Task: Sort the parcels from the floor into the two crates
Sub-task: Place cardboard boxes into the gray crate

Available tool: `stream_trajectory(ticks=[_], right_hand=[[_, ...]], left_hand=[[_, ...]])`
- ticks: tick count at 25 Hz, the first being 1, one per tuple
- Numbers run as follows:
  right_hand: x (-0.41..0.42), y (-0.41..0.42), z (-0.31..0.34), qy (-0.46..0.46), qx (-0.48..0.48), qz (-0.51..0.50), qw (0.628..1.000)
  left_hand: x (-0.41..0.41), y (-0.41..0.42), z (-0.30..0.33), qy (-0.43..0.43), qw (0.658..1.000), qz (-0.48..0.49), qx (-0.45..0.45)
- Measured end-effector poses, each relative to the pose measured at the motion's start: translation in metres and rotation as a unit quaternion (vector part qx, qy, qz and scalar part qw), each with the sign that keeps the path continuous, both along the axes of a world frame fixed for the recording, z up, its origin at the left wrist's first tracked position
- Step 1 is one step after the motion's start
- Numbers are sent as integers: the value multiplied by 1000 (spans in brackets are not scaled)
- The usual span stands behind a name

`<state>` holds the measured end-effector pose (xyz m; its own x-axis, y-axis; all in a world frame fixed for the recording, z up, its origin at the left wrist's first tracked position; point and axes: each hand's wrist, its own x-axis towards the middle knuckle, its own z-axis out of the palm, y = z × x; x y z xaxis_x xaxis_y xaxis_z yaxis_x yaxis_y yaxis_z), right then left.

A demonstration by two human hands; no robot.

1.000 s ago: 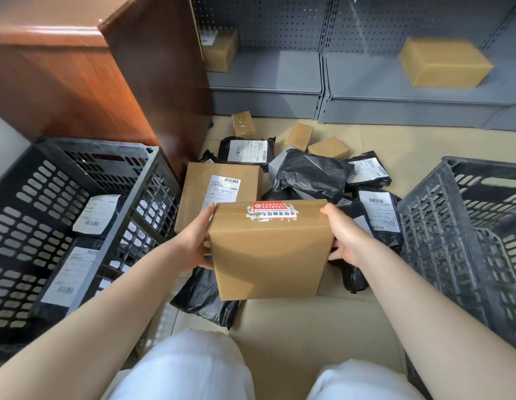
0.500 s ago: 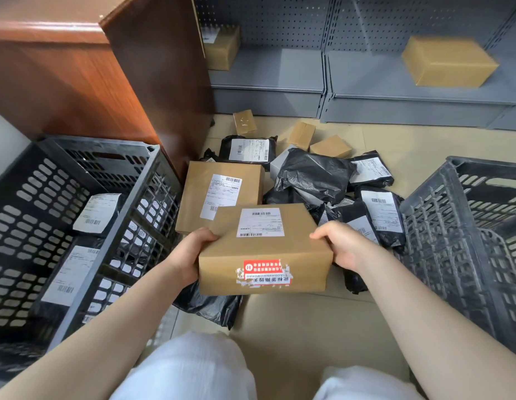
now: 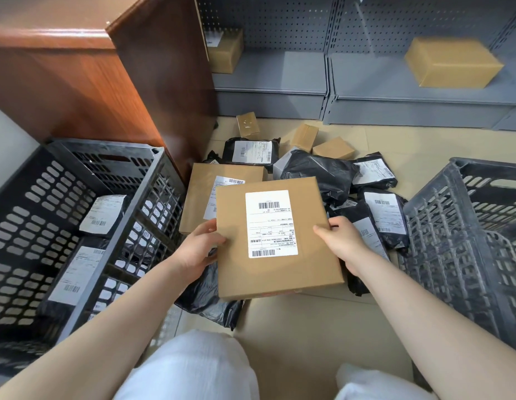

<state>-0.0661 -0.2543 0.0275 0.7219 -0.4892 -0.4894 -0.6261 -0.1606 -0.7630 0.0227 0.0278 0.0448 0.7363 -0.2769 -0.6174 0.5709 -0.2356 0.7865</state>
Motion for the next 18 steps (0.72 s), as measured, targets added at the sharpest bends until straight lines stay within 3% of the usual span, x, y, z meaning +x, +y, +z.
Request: stream_trajectory(ticks=[5,11,16,18], right_hand=[[-5,-19,2,4,-21,-56,998],[-22,-70,47,-65,4,-108,992],[-51,-140,114,-86,-161,-84,980],[-68,-176,134,-93,-177,-100,975]], left_hand=[[2,-24,27,-5,999,-19,43],[6,-85,65,-36,998,-47,35],[-10,-164,105,-98,990,-90,39],[-22,-201,117,-119,988,-97,27]])
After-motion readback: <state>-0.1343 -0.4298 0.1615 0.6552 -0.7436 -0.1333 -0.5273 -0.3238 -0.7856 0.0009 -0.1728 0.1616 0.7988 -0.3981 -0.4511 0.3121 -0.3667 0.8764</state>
